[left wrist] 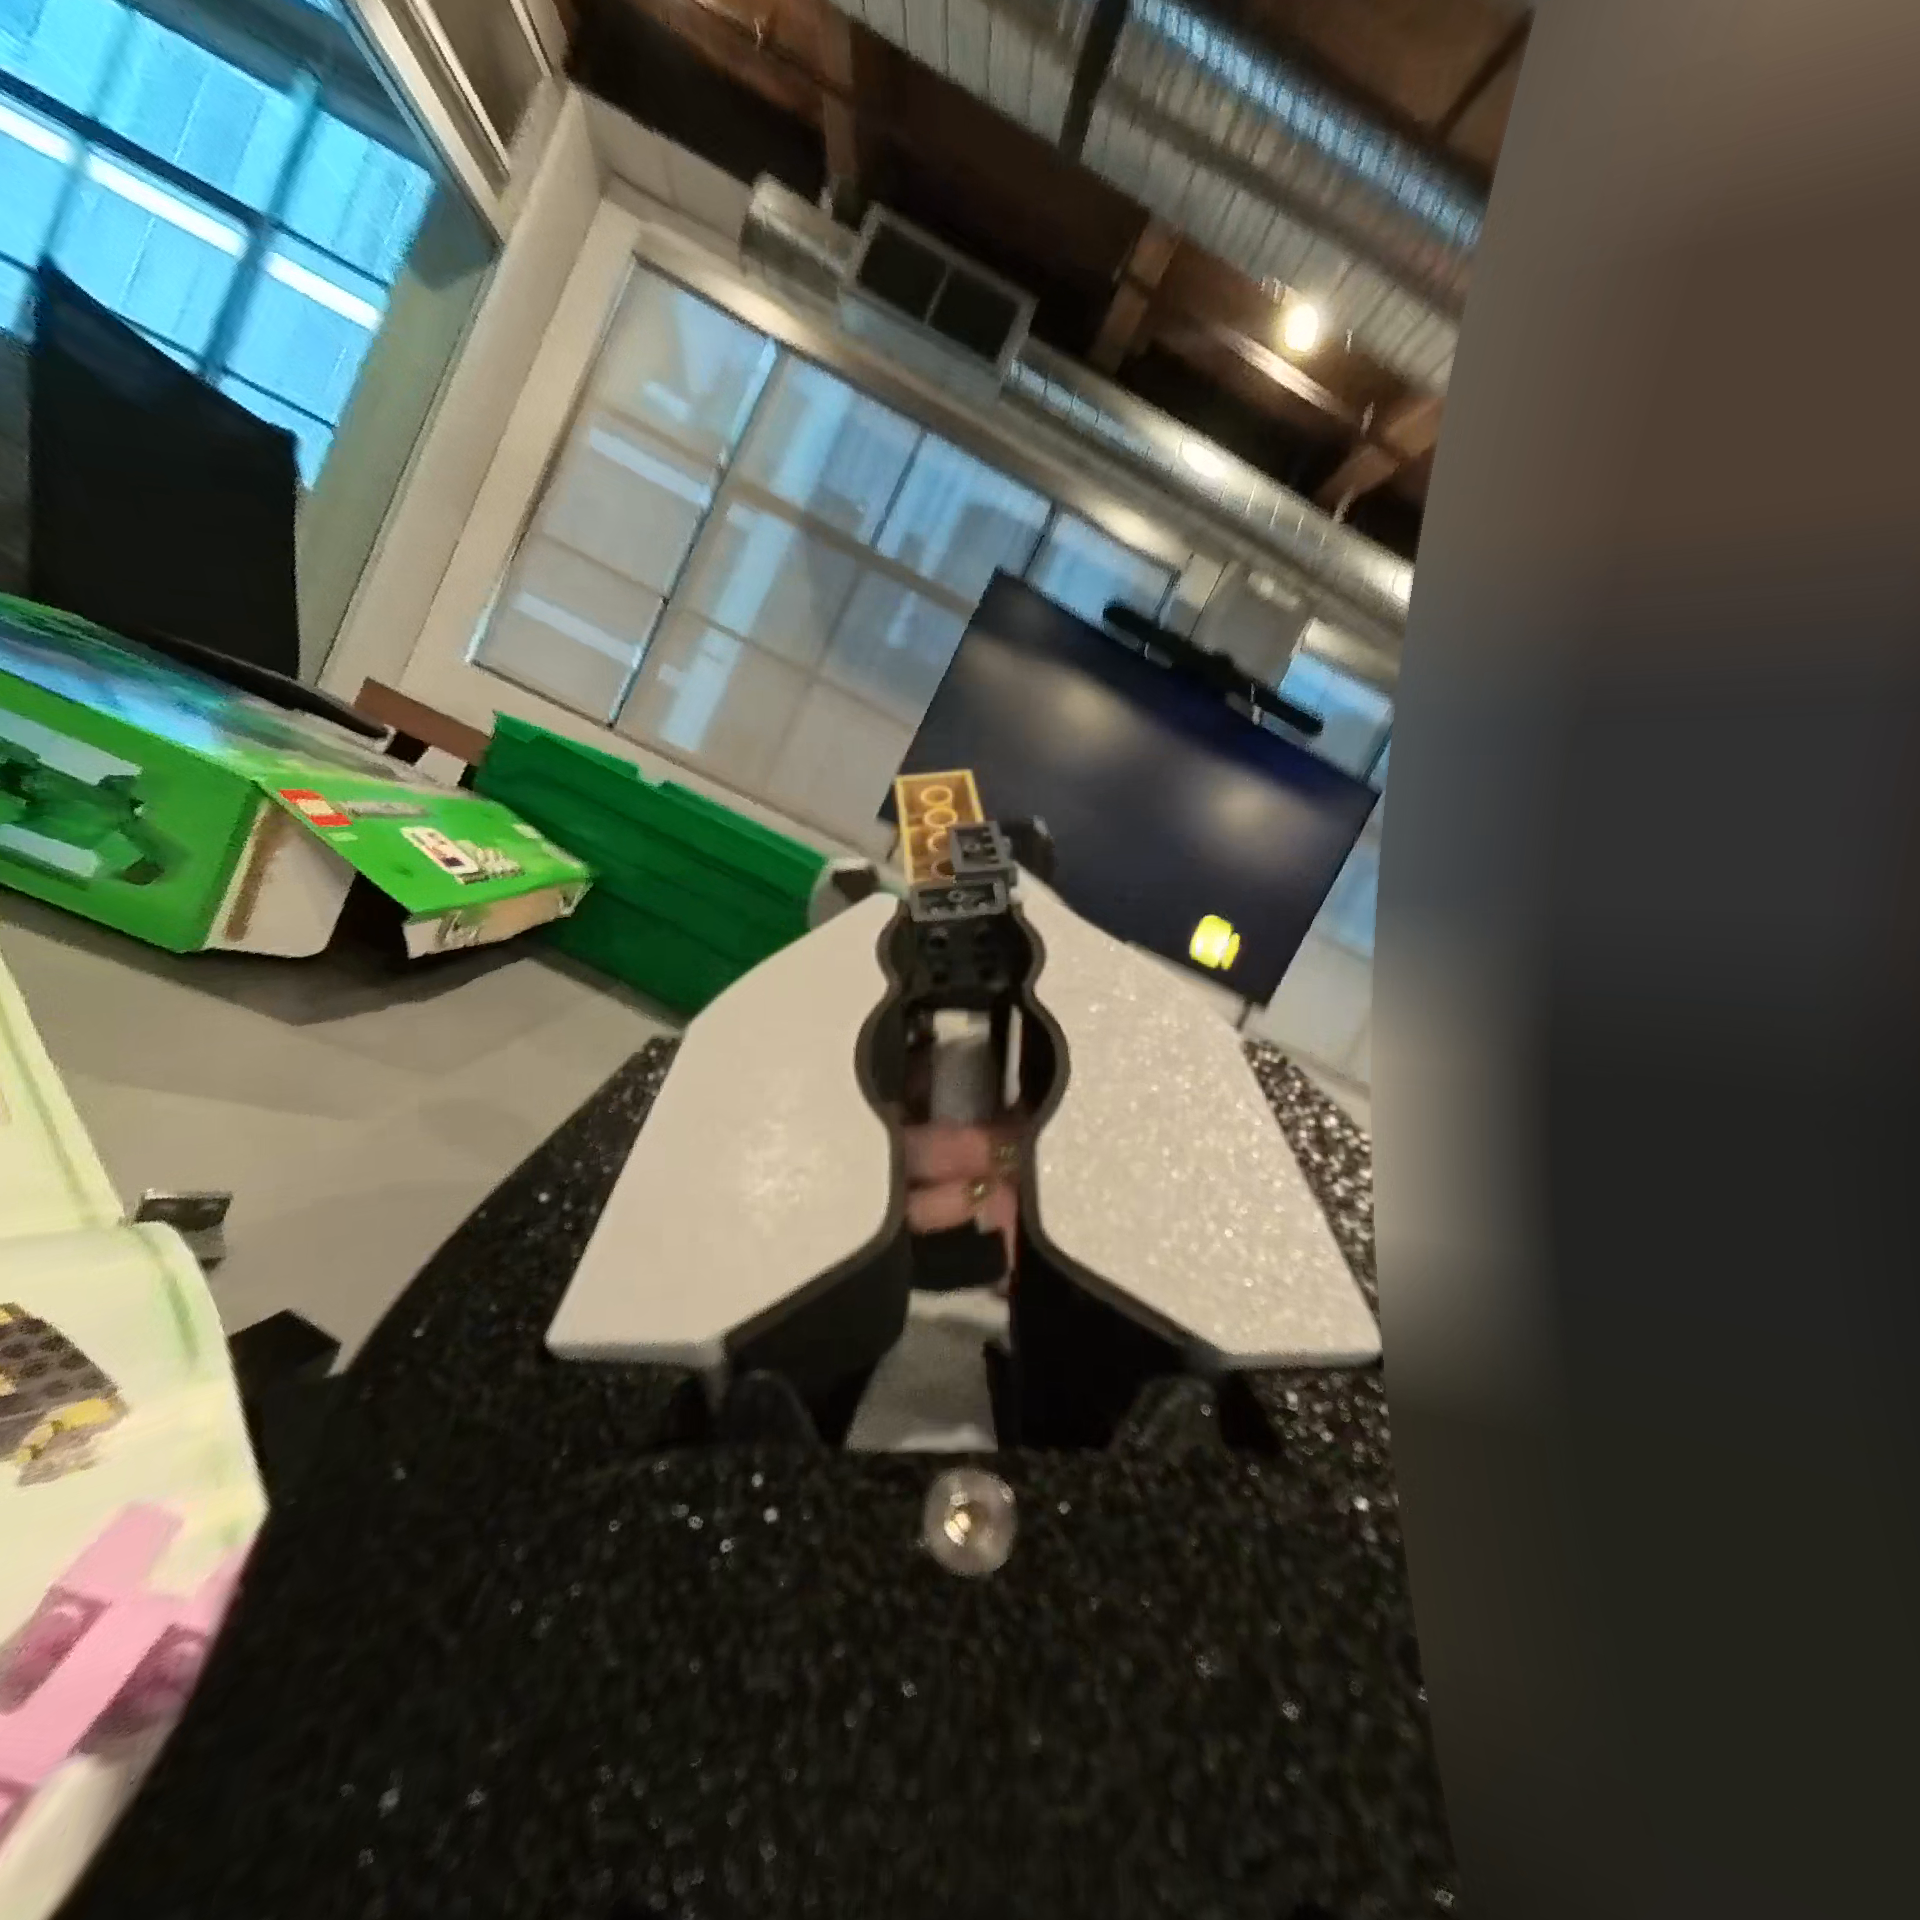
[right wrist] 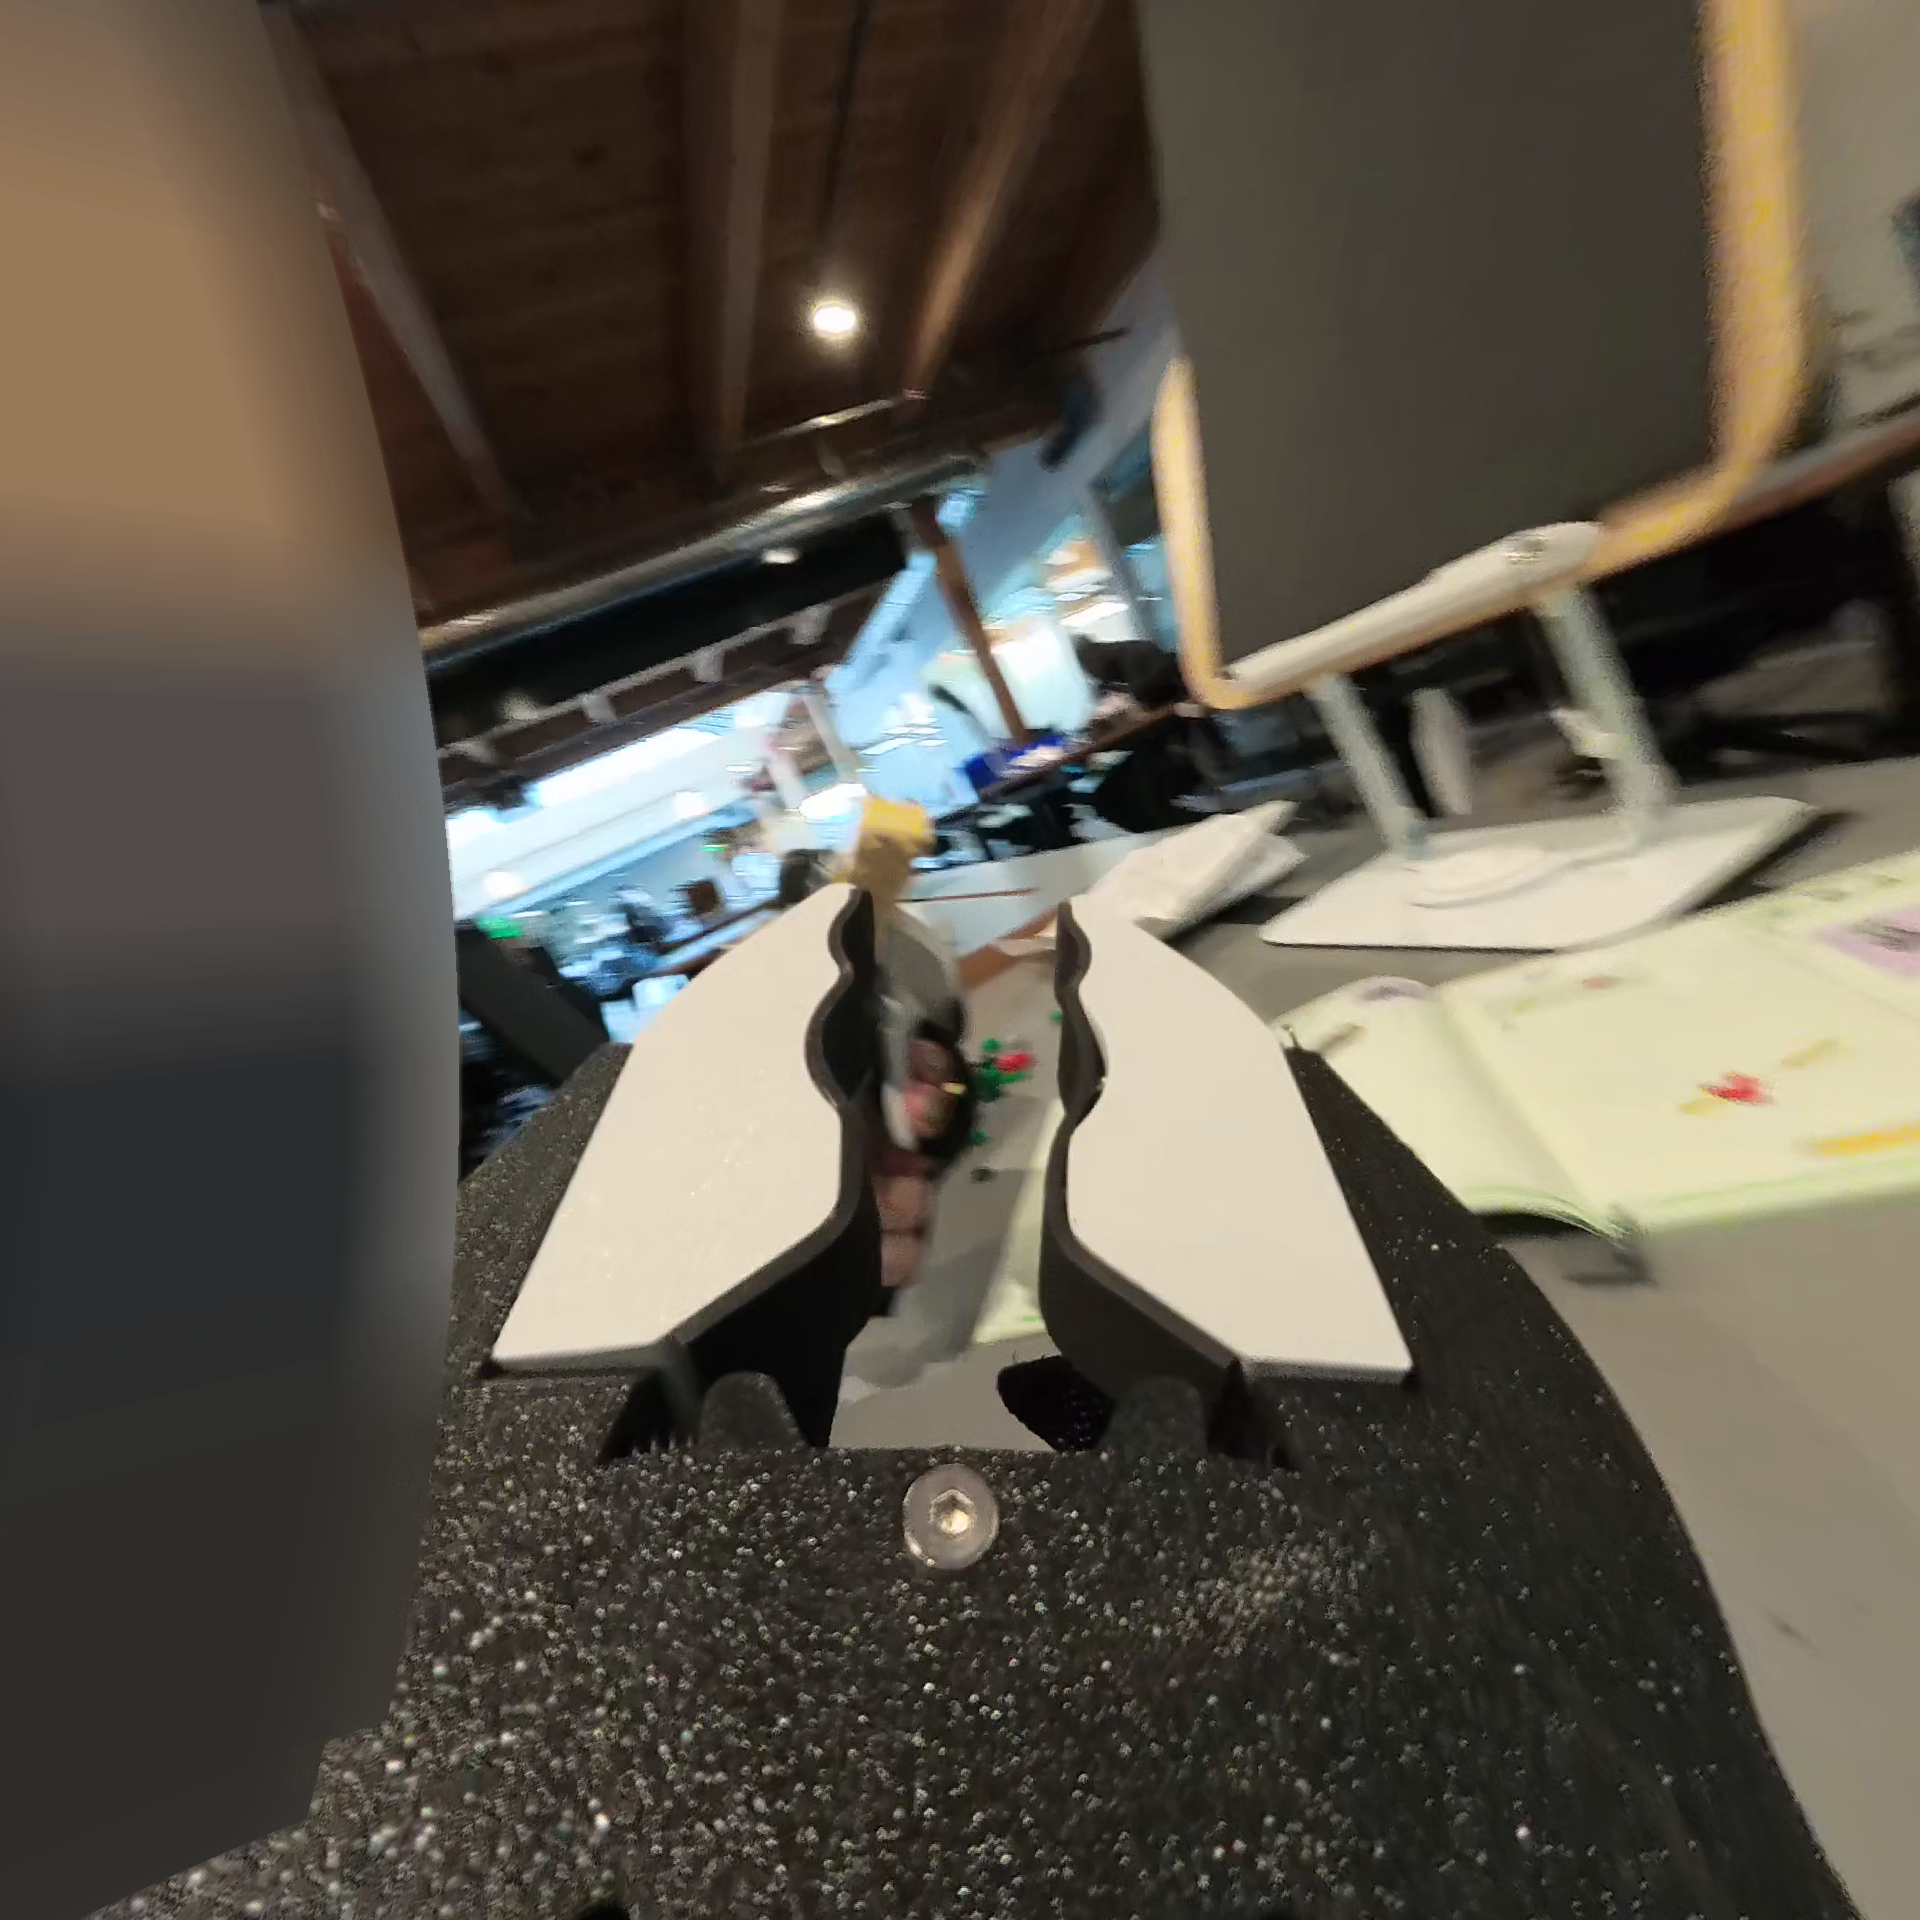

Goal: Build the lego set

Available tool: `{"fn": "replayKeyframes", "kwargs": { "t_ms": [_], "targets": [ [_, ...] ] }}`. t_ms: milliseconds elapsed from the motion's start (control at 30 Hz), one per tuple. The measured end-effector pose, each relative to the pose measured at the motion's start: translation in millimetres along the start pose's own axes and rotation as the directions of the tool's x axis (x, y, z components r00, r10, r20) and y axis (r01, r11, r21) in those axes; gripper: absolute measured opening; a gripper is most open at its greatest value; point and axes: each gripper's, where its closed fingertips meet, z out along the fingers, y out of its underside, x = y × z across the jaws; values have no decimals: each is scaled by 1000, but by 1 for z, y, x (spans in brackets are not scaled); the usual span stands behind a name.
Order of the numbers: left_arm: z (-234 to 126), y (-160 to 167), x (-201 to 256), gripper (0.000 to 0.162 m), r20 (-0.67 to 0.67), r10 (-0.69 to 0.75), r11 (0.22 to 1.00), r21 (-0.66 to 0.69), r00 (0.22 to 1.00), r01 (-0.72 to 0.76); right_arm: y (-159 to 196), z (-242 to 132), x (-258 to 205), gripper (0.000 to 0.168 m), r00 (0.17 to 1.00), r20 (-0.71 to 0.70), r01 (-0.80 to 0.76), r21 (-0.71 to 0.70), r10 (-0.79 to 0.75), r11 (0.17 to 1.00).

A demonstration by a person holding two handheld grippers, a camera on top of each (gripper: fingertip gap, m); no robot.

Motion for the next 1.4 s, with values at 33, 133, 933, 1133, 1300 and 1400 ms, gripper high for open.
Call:
{"fn": "replayKeyframes", "kwargs": {
  "t_ms": [33, 133, 933, 1133, 1300, 1400],
  "targets": [
    [0, 3, 1, 16, -9, 18, 999, -26, 1000, -18, 0, 1, -4, 32, 1000, 29, -9, -5, 9, 1000],
    [0, 12, 4, 16, -40, 47, 995, -88, 998, -50, 8, 4, -8, 33, 997, 72, -22, -72, 28, 997],
    [-3, 43, -6, 17, -9, 258, 946, -202, 966, -254, 12, -26, 8, 32, 993, 100, 88, -239, -66, 967],
    [0, 54, 0, 17, -63, 253, 930, -259, 965, -260, 44, -17, -6, 29, 979, 197, 111, -343, -44, 933],
    [1, 57, 1, 17, -73, 242, 926, -281, 968, -253, 45, -16, -13, 19, 970, 240, 114, -328, -34, 938],
    [2, 58, 1, 17, -77, 235, 926, -284, 969, -247, 44, -17, -15, 18, 966, 251, 137, -312, -57, 940]
  ]
}}
